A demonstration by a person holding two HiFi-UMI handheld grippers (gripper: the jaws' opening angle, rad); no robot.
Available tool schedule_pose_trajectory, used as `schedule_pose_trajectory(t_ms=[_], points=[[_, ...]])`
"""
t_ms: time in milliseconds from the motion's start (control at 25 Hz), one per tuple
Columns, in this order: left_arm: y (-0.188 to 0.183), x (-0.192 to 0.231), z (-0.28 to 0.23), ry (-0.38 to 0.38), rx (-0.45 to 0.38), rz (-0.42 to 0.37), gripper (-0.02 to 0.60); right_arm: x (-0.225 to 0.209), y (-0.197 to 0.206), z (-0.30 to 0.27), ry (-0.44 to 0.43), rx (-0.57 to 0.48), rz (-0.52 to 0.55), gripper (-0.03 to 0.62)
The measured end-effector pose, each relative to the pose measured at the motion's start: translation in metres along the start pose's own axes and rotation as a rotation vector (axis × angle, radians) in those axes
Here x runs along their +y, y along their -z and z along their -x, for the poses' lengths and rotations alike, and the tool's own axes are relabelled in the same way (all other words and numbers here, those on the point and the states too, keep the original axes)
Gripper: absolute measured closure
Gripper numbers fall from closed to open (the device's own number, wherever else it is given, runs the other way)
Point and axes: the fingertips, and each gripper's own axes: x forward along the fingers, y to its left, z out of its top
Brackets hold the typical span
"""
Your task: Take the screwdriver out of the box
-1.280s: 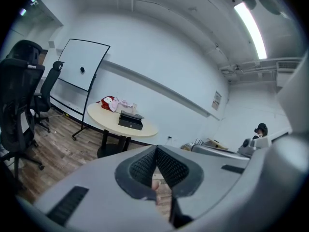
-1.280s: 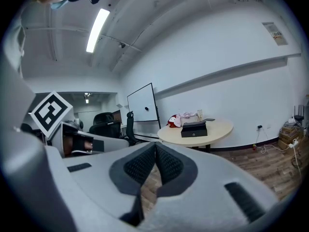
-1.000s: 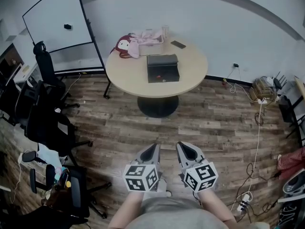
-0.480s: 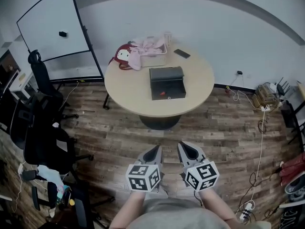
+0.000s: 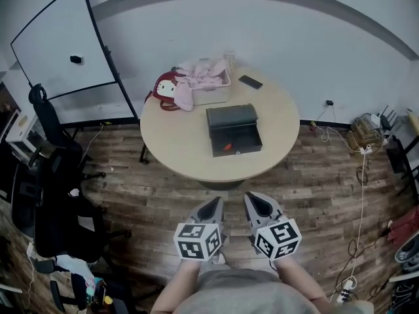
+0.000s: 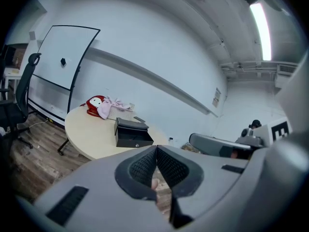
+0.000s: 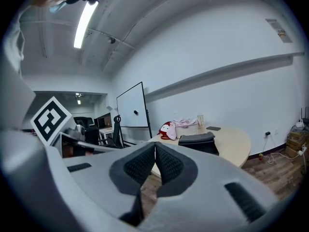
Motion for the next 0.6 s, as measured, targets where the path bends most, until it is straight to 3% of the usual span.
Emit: schedule_pose_trajectory(t_ms=[600], points=[[-0.02, 0.06, -0.059, 0.015, 0.049, -0.011, 0.578, -0.022, -0.001, -0.071, 0.055, -0.004, -0.045, 0.594]])
